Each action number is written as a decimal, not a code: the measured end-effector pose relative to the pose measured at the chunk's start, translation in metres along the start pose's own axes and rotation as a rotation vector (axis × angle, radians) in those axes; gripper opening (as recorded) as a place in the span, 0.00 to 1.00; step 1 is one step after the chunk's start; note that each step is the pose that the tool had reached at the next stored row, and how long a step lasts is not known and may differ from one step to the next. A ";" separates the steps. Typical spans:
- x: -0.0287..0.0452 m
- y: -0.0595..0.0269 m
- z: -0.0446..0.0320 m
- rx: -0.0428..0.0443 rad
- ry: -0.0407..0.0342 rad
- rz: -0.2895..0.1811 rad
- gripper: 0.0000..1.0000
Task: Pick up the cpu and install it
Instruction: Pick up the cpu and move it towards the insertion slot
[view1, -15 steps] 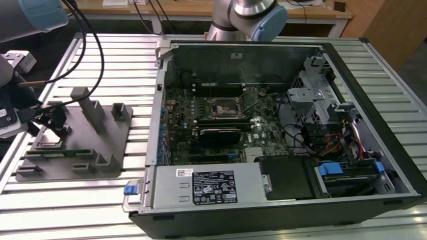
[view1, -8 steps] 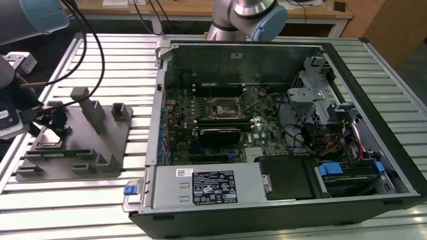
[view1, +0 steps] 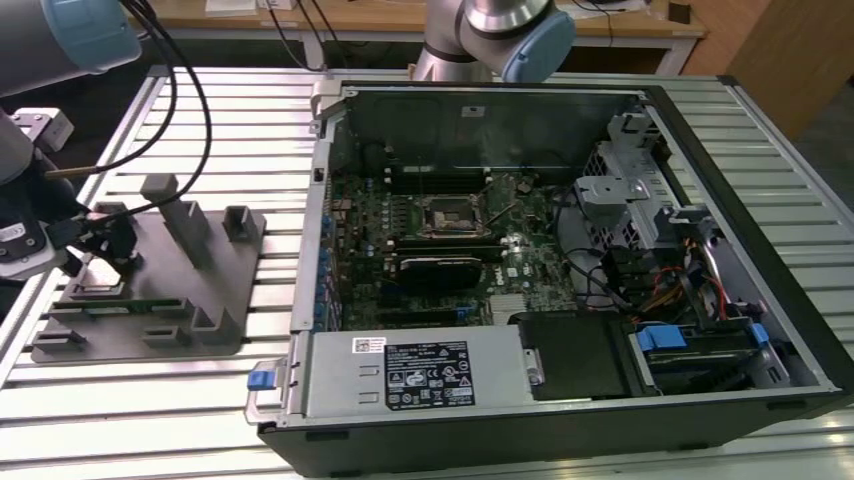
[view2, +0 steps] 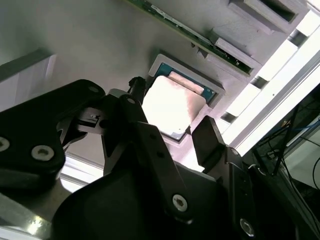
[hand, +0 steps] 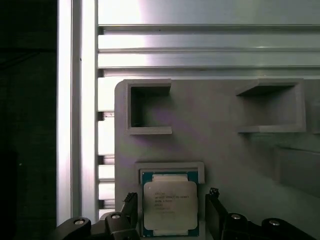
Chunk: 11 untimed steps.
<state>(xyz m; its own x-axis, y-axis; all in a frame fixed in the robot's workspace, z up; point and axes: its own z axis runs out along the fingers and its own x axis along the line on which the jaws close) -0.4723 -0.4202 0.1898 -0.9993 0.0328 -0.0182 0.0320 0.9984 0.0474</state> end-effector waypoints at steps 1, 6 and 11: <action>0.0000 0.0000 0.0006 -0.0001 0.0000 0.000 0.65; 0.0000 -0.0001 0.0040 -0.0001 0.0000 -0.001 0.65; 0.0002 0.0002 0.0056 -0.0019 0.0004 -0.005 0.65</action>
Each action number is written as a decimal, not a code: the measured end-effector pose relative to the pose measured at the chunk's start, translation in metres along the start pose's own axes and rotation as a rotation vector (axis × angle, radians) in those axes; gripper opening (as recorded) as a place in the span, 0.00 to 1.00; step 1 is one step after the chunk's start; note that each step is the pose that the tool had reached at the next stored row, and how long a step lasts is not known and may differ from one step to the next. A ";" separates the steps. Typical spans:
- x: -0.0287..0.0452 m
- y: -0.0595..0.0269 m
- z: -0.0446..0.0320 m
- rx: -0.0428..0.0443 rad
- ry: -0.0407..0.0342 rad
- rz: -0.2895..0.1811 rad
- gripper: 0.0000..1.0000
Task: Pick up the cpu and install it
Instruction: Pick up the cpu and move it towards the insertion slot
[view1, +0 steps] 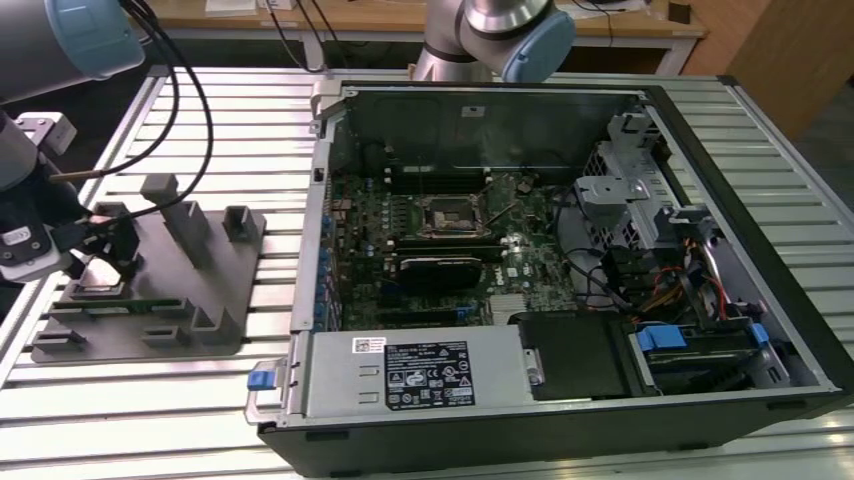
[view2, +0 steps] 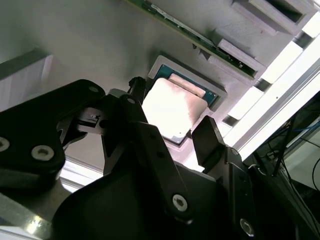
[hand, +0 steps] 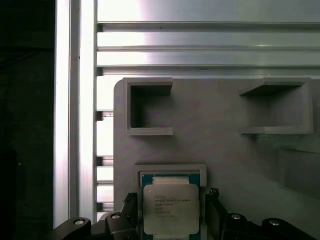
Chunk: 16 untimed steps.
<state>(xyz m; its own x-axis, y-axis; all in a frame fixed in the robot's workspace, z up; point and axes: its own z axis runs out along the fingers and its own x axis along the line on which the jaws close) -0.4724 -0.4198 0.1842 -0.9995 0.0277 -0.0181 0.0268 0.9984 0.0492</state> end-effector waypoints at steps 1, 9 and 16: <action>0.0000 0.0001 0.0002 -0.0014 0.0000 0.000 0.65; 0.0001 0.0007 0.0016 -0.0050 0.0005 -0.009 0.65; 0.0002 0.0006 0.0021 -0.0060 0.0012 -0.023 0.65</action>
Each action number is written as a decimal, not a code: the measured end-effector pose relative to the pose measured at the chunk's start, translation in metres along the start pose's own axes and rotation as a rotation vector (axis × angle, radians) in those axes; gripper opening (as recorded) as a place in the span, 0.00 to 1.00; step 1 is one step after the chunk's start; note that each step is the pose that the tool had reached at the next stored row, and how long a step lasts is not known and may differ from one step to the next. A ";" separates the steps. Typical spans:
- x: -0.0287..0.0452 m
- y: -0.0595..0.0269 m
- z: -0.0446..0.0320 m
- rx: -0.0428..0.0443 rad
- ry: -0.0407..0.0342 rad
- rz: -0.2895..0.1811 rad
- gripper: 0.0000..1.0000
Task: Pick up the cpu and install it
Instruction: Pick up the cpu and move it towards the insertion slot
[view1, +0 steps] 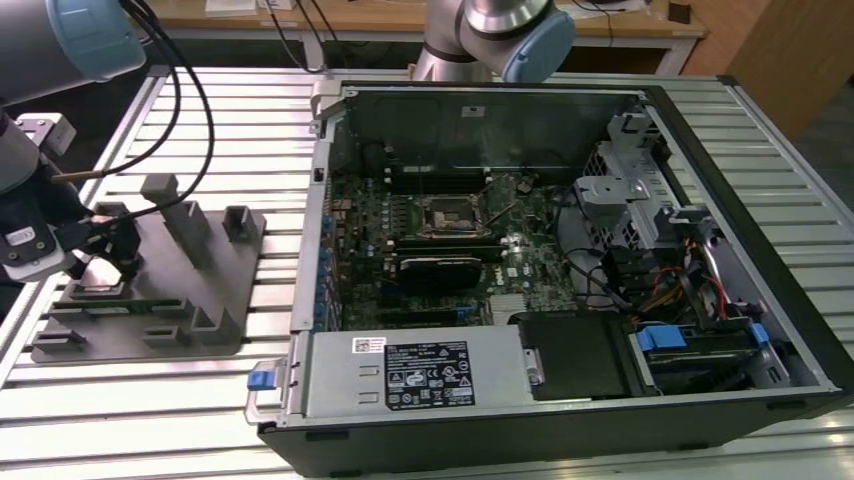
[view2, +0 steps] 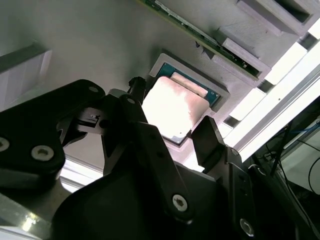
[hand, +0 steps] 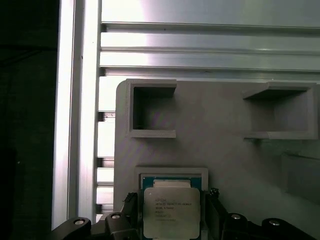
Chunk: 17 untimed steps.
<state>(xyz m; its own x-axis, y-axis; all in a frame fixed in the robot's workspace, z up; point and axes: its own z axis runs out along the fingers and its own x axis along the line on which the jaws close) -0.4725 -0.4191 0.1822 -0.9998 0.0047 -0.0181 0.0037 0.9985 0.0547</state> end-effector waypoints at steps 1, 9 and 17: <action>0.0000 0.0000 0.0002 0.0000 0.0000 0.000 0.65; 0.0004 0.0000 0.0005 -0.0028 0.0000 0.000 0.65; 0.0005 0.0000 0.0006 -0.0028 0.0000 0.000 0.65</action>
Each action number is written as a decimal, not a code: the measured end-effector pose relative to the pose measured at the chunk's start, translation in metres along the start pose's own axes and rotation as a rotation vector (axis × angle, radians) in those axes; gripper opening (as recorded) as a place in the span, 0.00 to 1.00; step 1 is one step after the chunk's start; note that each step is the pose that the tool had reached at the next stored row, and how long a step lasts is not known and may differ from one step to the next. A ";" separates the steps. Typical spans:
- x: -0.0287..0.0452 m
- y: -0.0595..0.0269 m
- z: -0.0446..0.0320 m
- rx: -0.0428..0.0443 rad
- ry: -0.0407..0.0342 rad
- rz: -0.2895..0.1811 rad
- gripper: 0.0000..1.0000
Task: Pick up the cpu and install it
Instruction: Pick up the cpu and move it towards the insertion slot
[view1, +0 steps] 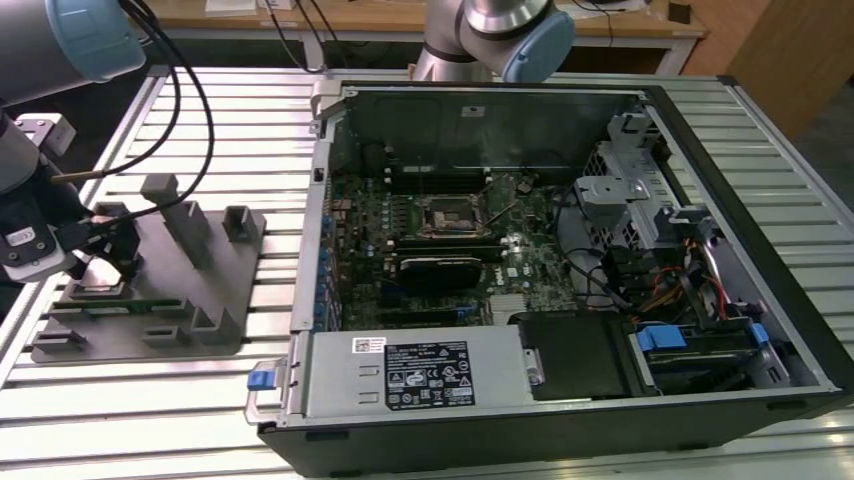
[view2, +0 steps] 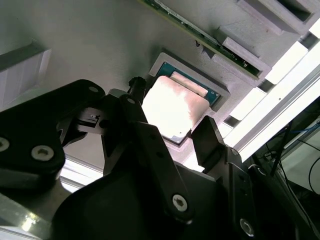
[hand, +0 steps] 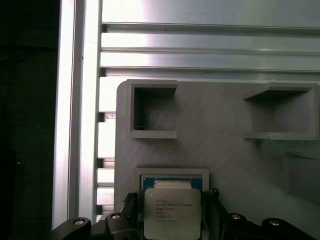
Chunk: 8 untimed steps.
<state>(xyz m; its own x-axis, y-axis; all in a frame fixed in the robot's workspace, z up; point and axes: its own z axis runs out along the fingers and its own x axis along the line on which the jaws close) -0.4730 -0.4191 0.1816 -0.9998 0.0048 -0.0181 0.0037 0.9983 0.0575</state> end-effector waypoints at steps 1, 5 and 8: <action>0.0000 0.0000 0.0000 0.0001 0.0001 0.000 0.63; 0.0001 0.0000 0.0000 0.0000 0.0001 0.000 0.56; 0.0001 0.0000 -0.0001 0.0000 0.0001 0.000 0.56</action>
<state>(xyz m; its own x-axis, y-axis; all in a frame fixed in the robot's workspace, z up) -0.4731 -0.4191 0.1817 -0.9998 0.0048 -0.0180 0.0038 0.9983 0.0575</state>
